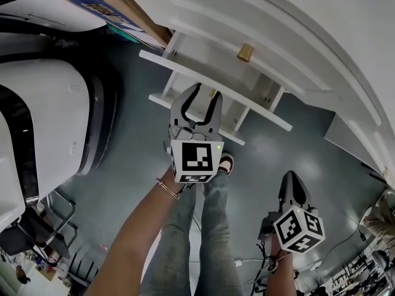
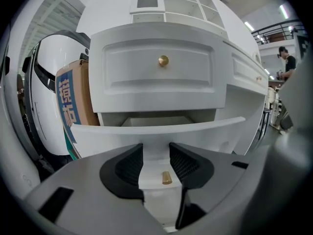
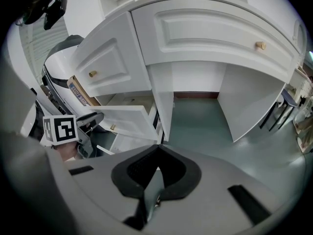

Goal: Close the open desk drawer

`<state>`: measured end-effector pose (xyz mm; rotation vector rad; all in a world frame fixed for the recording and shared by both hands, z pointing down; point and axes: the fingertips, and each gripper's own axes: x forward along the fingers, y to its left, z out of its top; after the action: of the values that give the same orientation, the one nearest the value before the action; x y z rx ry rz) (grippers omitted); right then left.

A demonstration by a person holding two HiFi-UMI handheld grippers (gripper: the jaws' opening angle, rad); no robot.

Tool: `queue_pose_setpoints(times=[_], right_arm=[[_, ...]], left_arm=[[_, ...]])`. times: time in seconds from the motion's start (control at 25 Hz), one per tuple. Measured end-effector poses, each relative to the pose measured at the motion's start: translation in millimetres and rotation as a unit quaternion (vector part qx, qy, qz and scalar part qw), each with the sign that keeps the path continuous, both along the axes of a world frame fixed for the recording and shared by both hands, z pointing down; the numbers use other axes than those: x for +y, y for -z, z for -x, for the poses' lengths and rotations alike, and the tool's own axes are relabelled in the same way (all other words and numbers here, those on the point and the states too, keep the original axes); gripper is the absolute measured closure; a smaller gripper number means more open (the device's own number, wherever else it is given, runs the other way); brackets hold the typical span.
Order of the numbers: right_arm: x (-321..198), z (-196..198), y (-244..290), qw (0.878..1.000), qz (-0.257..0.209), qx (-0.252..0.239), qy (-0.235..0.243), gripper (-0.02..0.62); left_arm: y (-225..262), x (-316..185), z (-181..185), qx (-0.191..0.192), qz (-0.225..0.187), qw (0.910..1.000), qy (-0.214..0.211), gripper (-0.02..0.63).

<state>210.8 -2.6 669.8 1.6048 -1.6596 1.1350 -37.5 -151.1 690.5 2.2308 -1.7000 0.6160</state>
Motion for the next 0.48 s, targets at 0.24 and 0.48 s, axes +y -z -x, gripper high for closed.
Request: queue_pose_setpoints(times=[0.24, 0.48], right_arm=[[-8, -8, 1, 1.0, -0.007, 0.001, -0.003, 0.589], [-13, -15, 1, 1.0, -0.01, 0.0, 0.001, 0.589]], left_arm=[[1, -21, -6, 0.005, -0.009, 0.9999, 0.004, 0.426], [1, -36, -13, -0.002, -0.024, 0.9997, -0.001, 0.454]])
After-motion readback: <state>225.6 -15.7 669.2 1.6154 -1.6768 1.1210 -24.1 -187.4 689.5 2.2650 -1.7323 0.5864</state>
